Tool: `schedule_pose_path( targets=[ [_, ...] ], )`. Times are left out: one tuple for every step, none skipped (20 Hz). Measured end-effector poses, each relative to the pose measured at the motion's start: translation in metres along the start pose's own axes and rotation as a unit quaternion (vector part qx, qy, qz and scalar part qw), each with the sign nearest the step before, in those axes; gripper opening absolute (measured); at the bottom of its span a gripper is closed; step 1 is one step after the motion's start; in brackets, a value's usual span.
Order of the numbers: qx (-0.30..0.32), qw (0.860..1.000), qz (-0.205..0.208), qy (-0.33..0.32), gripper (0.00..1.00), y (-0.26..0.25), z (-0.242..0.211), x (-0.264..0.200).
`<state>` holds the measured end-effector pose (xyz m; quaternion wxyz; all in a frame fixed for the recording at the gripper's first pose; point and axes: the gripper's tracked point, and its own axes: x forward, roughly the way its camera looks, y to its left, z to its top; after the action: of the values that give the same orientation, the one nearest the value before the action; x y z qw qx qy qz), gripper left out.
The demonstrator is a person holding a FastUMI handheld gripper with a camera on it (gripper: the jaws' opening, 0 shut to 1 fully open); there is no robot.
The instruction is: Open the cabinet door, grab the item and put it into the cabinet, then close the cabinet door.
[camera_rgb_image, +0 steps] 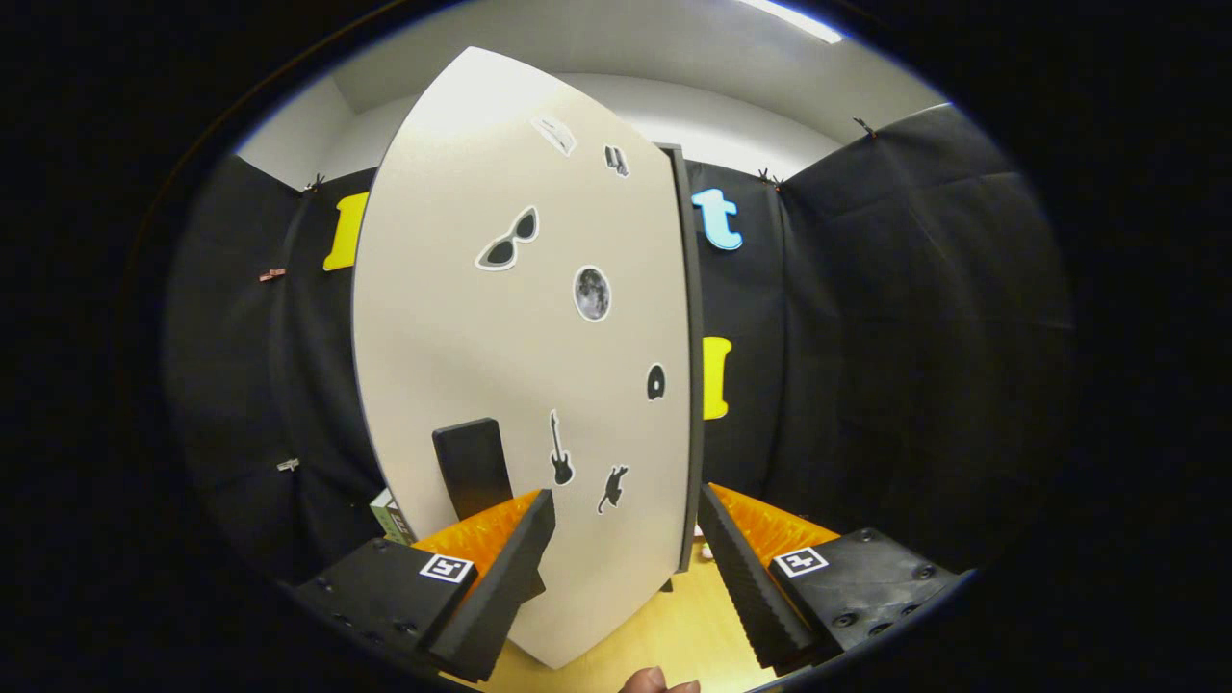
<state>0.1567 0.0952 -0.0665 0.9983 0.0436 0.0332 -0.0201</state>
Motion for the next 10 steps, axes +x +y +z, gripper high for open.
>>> schedule_pose_path(
  targets=[
    [-0.002, 1.000, 0.010, -0.001, 0.97, 0.011, 0.001, 0.003],
    [-0.007, 1.000, 0.018, -0.004, 0.97, 0.020, 0.002, 0.005],
    [-0.009, 1.000, 0.025, -0.005, 0.97, 0.027, 0.003, 0.006],
    [-0.008, 0.999, 0.034, -0.004, 0.97, 0.036, 0.003, 0.007],
    [-0.007, 0.999, 0.040, -0.004, 0.97, 0.042, 0.003, 0.009],
    [-0.007, 0.999, 0.043, -0.006, 0.97, 0.045, 0.005, 0.010],
    [-0.008, 0.999, 0.042, -0.011, 0.97, 0.046, 0.009, 0.011],
    [-0.008, 0.999, 0.038, -0.015, 0.97, 0.045, 0.013, 0.012],
    [-0.006, 0.999, 0.038, -0.017, 0.97, 0.046, 0.015, 0.014],
    [-0.002, 0.999, 0.041, -0.018, 0.97, 0.048, 0.017, 0.015]
  ],
)
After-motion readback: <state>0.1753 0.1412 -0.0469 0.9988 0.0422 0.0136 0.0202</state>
